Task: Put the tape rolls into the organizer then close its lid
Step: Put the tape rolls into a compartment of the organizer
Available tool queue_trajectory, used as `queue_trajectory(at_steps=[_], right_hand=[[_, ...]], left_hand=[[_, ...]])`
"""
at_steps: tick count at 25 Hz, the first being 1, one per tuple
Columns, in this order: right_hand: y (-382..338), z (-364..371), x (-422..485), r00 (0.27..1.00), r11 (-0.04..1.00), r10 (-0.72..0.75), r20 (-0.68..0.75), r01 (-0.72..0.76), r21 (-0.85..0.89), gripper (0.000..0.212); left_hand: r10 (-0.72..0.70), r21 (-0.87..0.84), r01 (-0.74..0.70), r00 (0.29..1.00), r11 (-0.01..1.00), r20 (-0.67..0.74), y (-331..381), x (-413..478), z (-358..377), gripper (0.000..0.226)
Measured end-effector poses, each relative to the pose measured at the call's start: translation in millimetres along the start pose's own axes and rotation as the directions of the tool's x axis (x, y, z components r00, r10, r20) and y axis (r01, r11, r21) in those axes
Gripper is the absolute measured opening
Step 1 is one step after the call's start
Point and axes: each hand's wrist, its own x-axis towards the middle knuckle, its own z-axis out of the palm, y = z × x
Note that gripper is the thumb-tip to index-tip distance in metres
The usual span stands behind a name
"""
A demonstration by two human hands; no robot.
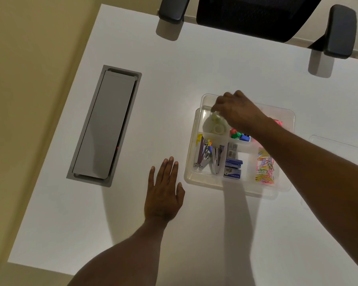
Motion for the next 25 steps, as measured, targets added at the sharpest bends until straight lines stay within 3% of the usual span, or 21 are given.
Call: queue_trajectory(at_steps=[2, 7, 9, 11, 15, 19, 25], right_hand=[[4, 1, -2, 0.989, 0.991, 0.135, -0.064, -0.134, 0.026, 0.039], [-6, 13, -5, 0.999, 0.998, 0.032, -0.012, -0.031, 0.062, 0.057], [-9, 19, -2, 0.998, 0.997, 0.066, 0.024, -0.067, 0.046, 0.064], [-12, 23, 0, 0.994, 0.994, 0.107, 0.015, -0.107, 0.034, 0.055], [-16, 22, 2, 0.999, 0.998, 0.003, 0.047, -0.001, -0.058, 0.046], [-19, 20, 2, 0.997, 0.988, 0.029, 0.069, -0.017, -0.157, 0.035], [-24, 25, 0, 0.993, 0.99, 0.081, 0.09, -0.069, -0.122, 0.034]], left_hand=[[-0.002, 0.006, 0.002, 1.0, 1.0, -0.003, -1, 0, 1, 0.068], [-0.002, 0.007, 0.002, 1.0, 1.0, -0.007, 0, -1, 1, 0.068], [-0.004, 0.01, 0.004, 1.0, 1.0, -0.009, 0, -1, 1, 0.068], [-0.001, 0.01, 0.001, 1.0, 1.0, -0.011, 0, -1, 0, 0.067], [-0.004, 0.005, 0.004, 1.0, 1.0, -0.006, 1, 0, -1, 0.067], [-0.014, 0.017, 0.014, 1.0, 1.0, 0.005, 1, 0, -1, 0.067], [-0.005, 0.026, 0.005, 1.0, 1.0, 0.001, 1, 0, -1, 0.067]])
